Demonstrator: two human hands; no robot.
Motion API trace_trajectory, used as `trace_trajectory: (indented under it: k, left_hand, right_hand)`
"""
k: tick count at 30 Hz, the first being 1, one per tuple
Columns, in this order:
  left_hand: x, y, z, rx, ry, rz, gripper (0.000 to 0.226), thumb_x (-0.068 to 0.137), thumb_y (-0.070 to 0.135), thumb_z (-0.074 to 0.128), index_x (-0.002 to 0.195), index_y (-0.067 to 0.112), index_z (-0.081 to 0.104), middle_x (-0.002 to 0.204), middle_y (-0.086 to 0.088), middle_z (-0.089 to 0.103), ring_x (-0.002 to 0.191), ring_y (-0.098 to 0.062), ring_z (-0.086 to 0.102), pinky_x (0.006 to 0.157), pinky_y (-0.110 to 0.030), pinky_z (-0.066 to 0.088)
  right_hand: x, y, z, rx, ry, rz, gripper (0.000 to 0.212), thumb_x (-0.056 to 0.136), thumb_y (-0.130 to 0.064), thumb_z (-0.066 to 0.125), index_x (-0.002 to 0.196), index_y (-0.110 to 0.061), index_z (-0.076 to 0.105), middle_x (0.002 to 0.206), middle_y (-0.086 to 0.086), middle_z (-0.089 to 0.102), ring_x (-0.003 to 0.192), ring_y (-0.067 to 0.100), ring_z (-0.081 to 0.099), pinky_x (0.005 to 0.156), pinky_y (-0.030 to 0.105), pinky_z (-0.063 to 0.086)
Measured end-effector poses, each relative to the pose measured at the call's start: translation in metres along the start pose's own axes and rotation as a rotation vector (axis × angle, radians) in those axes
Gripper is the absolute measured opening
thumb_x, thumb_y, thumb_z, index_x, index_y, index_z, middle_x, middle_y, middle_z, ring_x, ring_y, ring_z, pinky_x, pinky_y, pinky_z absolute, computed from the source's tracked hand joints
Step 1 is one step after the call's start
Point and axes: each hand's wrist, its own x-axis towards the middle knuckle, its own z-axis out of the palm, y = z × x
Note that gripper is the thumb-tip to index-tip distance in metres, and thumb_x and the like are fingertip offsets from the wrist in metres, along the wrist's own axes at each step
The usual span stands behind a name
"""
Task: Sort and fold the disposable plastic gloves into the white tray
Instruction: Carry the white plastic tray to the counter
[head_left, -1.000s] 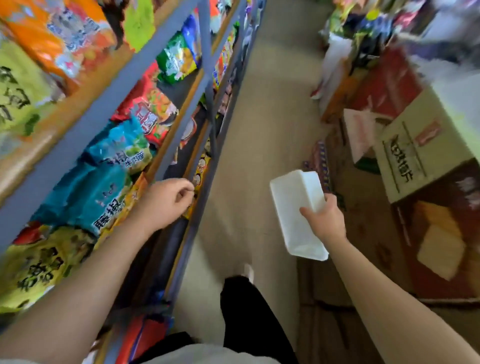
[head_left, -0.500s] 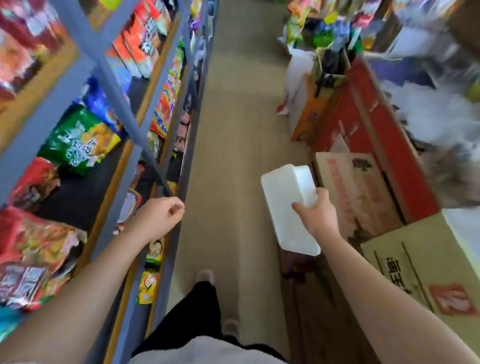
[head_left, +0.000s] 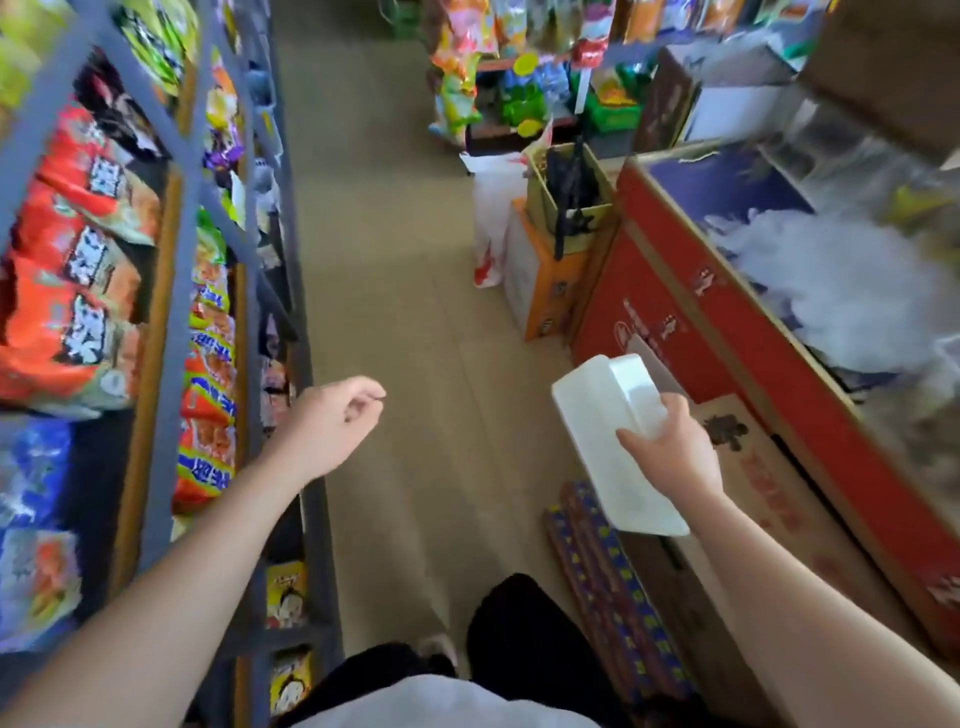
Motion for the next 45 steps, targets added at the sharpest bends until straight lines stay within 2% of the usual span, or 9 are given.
trace_trajectory:
  k: [7, 15, 19, 29, 32, 36, 39, 42, 45]
  left_hand:
    - [0.201, 0.047, 0.008, 0.019, -0.065, 0.1, 0.016, 0.09, 0.014, 0.056, 0.103, 0.014, 0.066, 0.092, 0.002, 0.065, 0.088, -0.018, 0.061, 0.076, -0.022, 0.041]
    - [0.386, 0.06, 0.018, 0.086, -0.214, 0.028, 0.016, 0.09, 0.016, 0.056, 0.103, 0.013, 0.066, 0.096, -0.003, 0.067, 0.087, -0.021, 0.061, 0.075, -0.025, 0.044]
    - [0.485, 0.067, 0.025, 0.109, -0.278, 0.047, 0.014, 0.088, 0.009, 0.059, 0.099, 0.006, 0.067, 0.092, -0.012, 0.068, 0.086, -0.03, 0.063, 0.078, -0.03, 0.046]
    - [0.752, 0.203, 0.041, 0.247, -0.439, 0.474, 0.019, 0.093, 0.024, 0.05, 0.107, 0.021, 0.062, 0.095, 0.002, 0.066, 0.084, -0.018, 0.061, 0.08, -0.04, 0.052]
    - [0.796, 0.269, 0.055, 0.255, -0.504, 0.606, 0.024, 0.094, 0.027, 0.047, 0.114, 0.023, 0.058, 0.093, 0.001, 0.067, 0.08, -0.017, 0.063, 0.077, -0.043, 0.053]
    - [0.819, 0.353, 0.091, 0.219, -0.601, 0.751, 0.029, 0.095, 0.028, 0.047, 0.124, 0.024, 0.052, 0.103, 0.006, 0.062, 0.084, -0.009, 0.06, 0.075, -0.03, 0.052]
    - [0.816, 0.403, 0.127, 0.209, -0.684, 0.829, 0.043, 0.093, 0.035, 0.052, 0.134, 0.026, 0.042, 0.122, 0.008, 0.054, 0.103, -0.01, 0.056, 0.085, -0.027, 0.048]
    - [0.805, 0.438, 0.157, 0.181, -0.798, 0.895, 0.072, 0.086, 0.045, 0.059, 0.146, 0.028, 0.022, 0.147, 0.011, 0.029, 0.135, -0.01, 0.029, 0.107, -0.029, 0.028]
    - [0.795, 0.461, 0.177, 0.067, -0.906, 0.91, 0.078, 0.084, 0.042, 0.062, 0.144, 0.038, 0.012, 0.142, 0.015, 0.028, 0.132, -0.005, 0.027, 0.104, -0.024, 0.027]
  right_hand:
    - [0.155, -0.011, -0.006, -0.062, 0.027, 0.198, 0.06, 0.08, -0.04, 0.062, 0.128, -0.016, 0.035, 0.096, 0.003, 0.058, 0.084, 0.028, 0.059, 0.07, 0.04, 0.053]
    - [0.334, -0.093, -0.064, 0.066, 0.118, 0.136, 0.063, 0.082, -0.039, 0.065, 0.132, -0.017, 0.034, 0.12, 0.007, 0.055, 0.105, 0.03, 0.056, 0.082, 0.04, 0.049]
    - [0.418, -0.127, -0.086, 0.158, 0.234, 0.096, 0.059, 0.081, -0.037, 0.066, 0.127, -0.016, 0.036, 0.115, 0.008, 0.055, 0.104, 0.031, 0.054, 0.083, 0.041, 0.047]
    - [0.573, -0.131, -0.121, 0.11, 0.406, 0.355, 0.068, 0.082, -0.039, 0.066, 0.139, -0.019, 0.035, 0.134, 0.007, 0.049, 0.119, 0.03, 0.048, 0.095, 0.044, 0.044]
    - [0.594, -0.109, -0.142, 0.042, 0.43, 0.479, 0.067, 0.084, -0.039, 0.064, 0.142, -0.023, 0.033, 0.136, 0.008, 0.047, 0.118, 0.031, 0.047, 0.093, 0.042, 0.042]
    - [0.62, -0.076, -0.176, 0.017, 0.314, 0.552, 0.07, 0.085, -0.039, 0.064, 0.145, -0.029, 0.029, 0.139, 0.005, 0.044, 0.122, 0.031, 0.045, 0.102, 0.043, 0.036]
    - [0.644, -0.055, -0.197, 0.171, 0.216, 0.43, 0.071, 0.082, -0.037, 0.069, 0.143, -0.032, 0.033, 0.14, 0.001, 0.045, 0.126, 0.025, 0.043, 0.105, 0.039, 0.034]
    - [0.663, -0.042, -0.22, 0.354, 0.147, 0.274, 0.065, 0.081, -0.03, 0.071, 0.137, -0.037, 0.04, 0.133, -0.01, 0.048, 0.121, 0.012, 0.046, 0.098, 0.024, 0.035]
    - [0.674, -0.029, -0.234, 0.545, 0.009, 0.126, 0.055, 0.081, -0.025, 0.073, 0.128, -0.038, 0.048, 0.129, -0.013, 0.054, 0.116, 0.01, 0.054, 0.095, 0.027, 0.043]
